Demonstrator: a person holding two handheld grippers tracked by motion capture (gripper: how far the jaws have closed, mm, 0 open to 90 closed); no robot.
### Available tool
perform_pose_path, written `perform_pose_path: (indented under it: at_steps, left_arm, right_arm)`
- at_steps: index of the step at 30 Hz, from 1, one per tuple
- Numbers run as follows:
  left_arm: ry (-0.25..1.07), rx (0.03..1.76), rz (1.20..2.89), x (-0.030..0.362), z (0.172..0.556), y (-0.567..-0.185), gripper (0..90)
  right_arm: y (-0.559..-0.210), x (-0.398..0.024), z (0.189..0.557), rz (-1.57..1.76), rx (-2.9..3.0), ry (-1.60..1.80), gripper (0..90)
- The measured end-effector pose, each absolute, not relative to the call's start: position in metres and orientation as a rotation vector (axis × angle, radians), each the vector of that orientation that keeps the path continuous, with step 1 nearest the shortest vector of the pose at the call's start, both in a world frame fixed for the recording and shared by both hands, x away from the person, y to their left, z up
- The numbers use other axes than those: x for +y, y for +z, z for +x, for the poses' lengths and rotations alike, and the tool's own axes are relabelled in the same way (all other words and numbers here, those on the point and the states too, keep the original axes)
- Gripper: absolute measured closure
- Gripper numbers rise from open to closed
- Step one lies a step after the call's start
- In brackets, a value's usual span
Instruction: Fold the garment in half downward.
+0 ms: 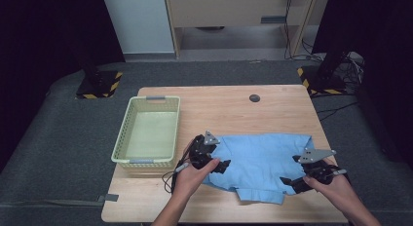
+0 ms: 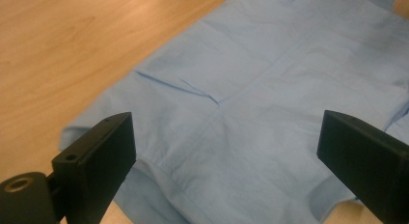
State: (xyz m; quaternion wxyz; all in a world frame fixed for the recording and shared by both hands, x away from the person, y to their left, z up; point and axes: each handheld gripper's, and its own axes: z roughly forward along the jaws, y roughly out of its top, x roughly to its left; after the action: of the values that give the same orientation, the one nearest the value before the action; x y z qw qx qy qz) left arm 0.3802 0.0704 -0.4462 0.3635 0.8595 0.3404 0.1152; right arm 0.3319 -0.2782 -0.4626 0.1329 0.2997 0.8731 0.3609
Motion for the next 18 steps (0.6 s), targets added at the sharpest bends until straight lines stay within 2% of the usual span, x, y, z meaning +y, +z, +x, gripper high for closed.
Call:
perform_pose_path:
  at_steps: [11,18]
  left_arm:
    - [0.320,0.811,2.280,0.047,0.402,-0.418,6.9]
    - [0.337,0.823,2.285,0.045,0.415,-0.412,8.0]
  right_arm:
    - [-0.441,-0.249,0.339,0.795,2.583,1.048,8.6]
    - [-0.434,-0.221,0.339,0.726,2.615,1.072,8.6]
